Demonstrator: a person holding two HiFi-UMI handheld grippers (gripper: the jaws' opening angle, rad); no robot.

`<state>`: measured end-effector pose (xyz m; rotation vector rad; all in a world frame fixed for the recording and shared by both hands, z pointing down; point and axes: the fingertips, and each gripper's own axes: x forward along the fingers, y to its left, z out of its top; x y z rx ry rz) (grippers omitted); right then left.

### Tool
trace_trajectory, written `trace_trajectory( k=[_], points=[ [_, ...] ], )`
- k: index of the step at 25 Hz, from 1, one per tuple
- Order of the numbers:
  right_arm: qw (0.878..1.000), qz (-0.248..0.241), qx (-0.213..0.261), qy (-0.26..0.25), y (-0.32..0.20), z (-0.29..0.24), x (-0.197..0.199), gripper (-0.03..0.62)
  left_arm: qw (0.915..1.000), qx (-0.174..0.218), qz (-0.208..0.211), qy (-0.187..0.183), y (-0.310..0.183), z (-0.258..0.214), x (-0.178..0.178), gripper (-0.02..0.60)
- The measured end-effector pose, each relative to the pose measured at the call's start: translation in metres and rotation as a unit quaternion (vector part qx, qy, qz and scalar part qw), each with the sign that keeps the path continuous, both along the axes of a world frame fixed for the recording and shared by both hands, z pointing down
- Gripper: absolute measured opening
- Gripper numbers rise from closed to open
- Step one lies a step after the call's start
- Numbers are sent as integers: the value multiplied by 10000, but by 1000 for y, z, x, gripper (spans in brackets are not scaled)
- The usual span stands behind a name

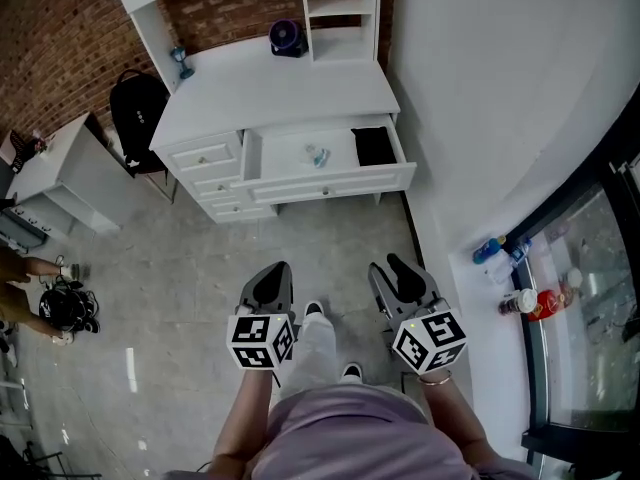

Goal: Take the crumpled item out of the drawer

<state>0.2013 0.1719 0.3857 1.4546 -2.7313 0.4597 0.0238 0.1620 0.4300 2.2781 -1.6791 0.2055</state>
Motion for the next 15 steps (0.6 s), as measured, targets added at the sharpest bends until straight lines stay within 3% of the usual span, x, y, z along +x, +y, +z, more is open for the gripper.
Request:
trace_trajectory(
  k=[15],
  points=[
    [9995, 241, -59, 181, -177, 7, -56, 155, 9996, -4, 291, 40, -178, 6, -56, 2]
  ],
)
